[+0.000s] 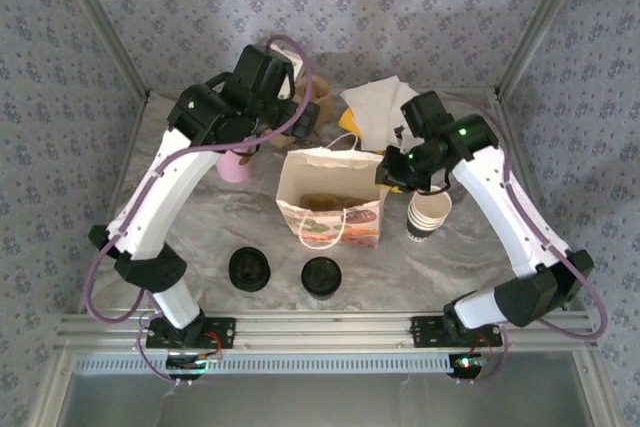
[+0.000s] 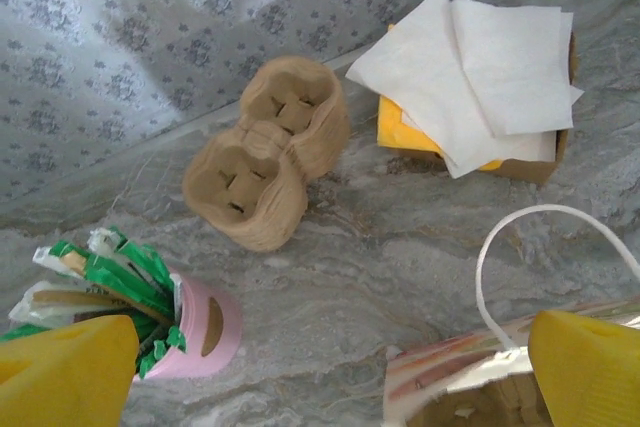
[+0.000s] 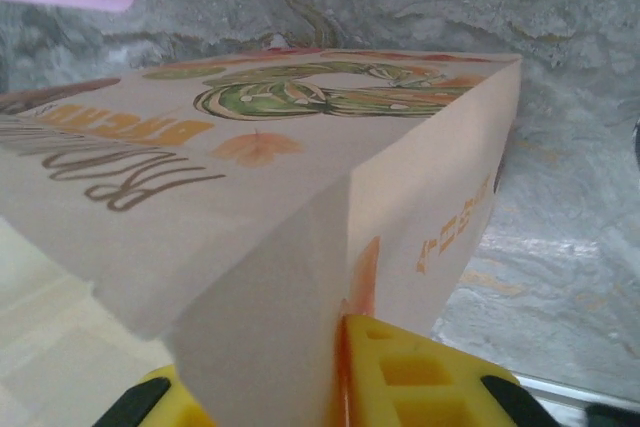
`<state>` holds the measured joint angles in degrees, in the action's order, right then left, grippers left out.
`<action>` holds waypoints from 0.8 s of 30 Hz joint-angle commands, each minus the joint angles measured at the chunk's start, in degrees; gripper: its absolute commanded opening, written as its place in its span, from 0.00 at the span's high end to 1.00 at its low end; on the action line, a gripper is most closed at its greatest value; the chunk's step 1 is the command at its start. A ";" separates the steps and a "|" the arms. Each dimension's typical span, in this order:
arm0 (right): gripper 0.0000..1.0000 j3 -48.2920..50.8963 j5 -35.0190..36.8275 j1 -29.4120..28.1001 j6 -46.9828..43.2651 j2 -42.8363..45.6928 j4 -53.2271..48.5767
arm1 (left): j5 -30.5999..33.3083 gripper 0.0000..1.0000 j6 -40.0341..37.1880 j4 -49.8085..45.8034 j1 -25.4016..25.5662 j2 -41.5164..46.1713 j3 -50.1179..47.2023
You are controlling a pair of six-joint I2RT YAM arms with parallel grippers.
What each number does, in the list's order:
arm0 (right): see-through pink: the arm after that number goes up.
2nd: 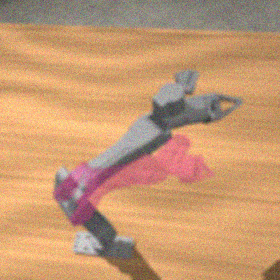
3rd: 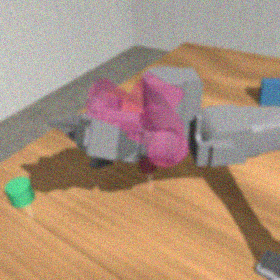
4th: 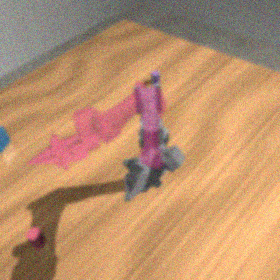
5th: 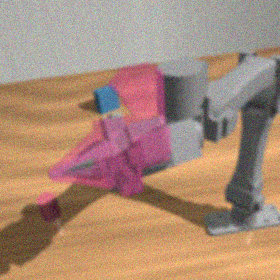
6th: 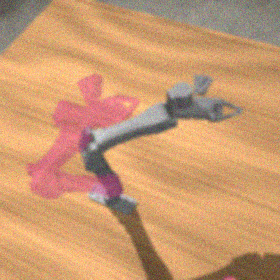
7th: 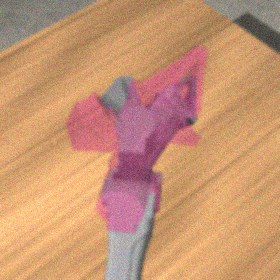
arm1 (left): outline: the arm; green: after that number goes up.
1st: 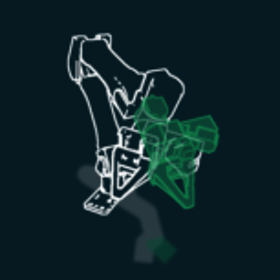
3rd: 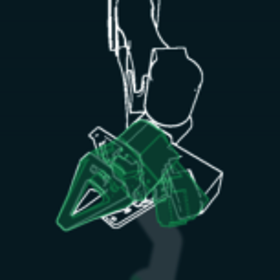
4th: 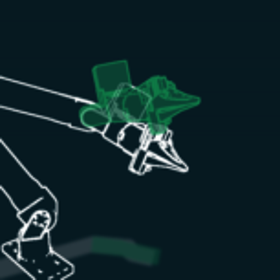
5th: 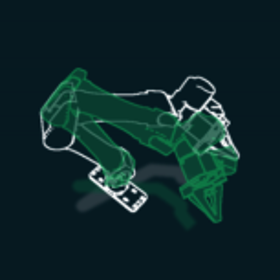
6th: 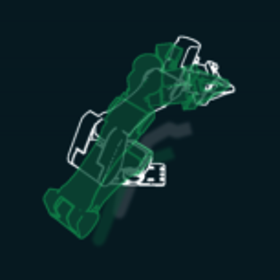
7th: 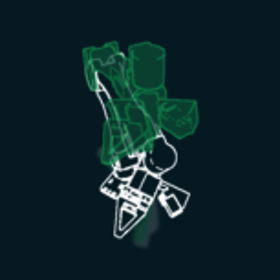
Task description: Pack the takeout coffee
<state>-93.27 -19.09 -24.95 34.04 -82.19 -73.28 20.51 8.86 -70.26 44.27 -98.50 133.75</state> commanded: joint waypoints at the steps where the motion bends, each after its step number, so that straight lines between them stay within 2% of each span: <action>1: 0.78 -4.61 2.64 -0.09 -8.82 -1.37 -6.42 | 2.84 0.00 2.71 -9.22 0.03 -1.35 6.66; 3: 0.73 -5.75 4.29 0.06 -9.46 -1.39 -6.32 | 3.04 0.00 3.71 -11.75 -0.43 -2.02 8.46; 8: 0.55 -7.15 6.78 -0.01 -8.45 -2.01 -5.77 | 1.88 0.00 5.61 -16.08 -1.20 -1.90 8.47; 13: 0.49 -12.68 11.50 -0.23 -8.02 -2.25 -4.99 | -1.11 0.00 7.34 -18.92 -2.06 0.47 5.65; 16: 0.49 -18.21 12.89 -0.79 -9.97 -3.17 -4.93 | -5.67 0.01 9.92 -17.81 -2.44 3.83 0.25; 19: 0.49 -25.05 15.72 -2.26 -12.24 -6.14 -9.64 | -11.85 0.03 12.29 -14.65 -2.50 7.44 -7.73; 24: 0.46 -30.52 19.05 -6.77 -12.83 -11.10 -18.60 | -24.78 0.08 16.30 -2.62 -2.48 14.40 -25.09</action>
<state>-122.02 -3.90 -29.39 23.00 -90.54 -83.40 5.69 21.19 -80.42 42.00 -87.29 114.72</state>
